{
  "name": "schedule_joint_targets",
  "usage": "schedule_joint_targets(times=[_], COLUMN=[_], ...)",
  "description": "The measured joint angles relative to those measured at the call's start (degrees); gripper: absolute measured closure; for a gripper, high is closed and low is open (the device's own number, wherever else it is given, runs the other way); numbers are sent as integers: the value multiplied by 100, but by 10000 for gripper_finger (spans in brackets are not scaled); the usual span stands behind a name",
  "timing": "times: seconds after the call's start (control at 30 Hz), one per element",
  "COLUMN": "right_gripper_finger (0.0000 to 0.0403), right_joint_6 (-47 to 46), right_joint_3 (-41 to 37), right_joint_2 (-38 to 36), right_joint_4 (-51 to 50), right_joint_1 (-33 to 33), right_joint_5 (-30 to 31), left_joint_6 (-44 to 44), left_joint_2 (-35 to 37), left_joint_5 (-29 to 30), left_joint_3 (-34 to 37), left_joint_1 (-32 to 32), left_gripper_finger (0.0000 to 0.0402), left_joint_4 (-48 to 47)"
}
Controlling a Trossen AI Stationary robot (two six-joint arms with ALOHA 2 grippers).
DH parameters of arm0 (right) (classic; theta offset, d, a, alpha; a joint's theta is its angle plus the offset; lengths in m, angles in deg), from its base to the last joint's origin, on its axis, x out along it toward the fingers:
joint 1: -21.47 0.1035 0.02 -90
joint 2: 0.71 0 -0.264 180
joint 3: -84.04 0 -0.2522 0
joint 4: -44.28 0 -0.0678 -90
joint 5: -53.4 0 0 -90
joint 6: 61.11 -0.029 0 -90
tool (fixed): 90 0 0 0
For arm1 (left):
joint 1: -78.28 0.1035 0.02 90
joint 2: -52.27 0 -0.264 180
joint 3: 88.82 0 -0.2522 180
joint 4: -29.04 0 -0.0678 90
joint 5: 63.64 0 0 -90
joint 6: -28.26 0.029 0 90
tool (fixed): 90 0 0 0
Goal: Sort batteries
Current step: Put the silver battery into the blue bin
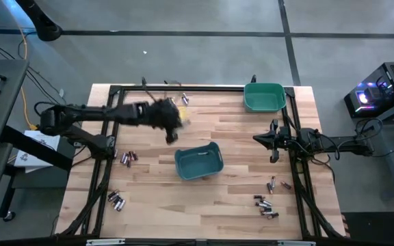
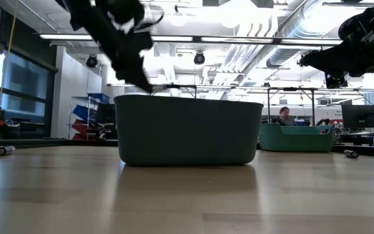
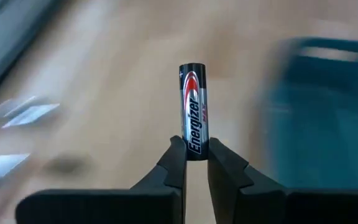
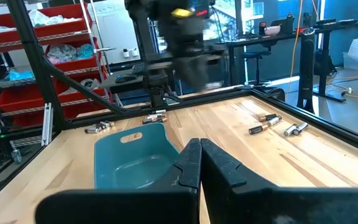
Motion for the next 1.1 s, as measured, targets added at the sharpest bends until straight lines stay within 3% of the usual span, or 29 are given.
schedule_joint_targets(times=[0.13,0.3,0.47,0.7,1.1], right_gripper_finger=[403,403,403,403,403], right_joint_6=[0,2,1,1,2], right_joint_3=[0,0,0,0,0], right_joint_2=[4,-2,0,0,2], right_joint_4=[0,2,1,0,2], right_joint_1=[-2,0,-2,0,-2], right_joint_5=[-2,0,-2,-2,-2], left_joint_6=[894,740,-38,0,5], left_joint_2=[-267,-796,-1756,-3026,-3602], left_joint_5=[-307,160,283,376,375], left_joint_3=[-1,-403,-1326,-2409,-2603], left_joint_1=[-1082,-1713,-1695,-1602,-1597], left_gripper_finger=[375,375,375,375,374], left_joint_4=[543,492,-471,-1465,-1448])
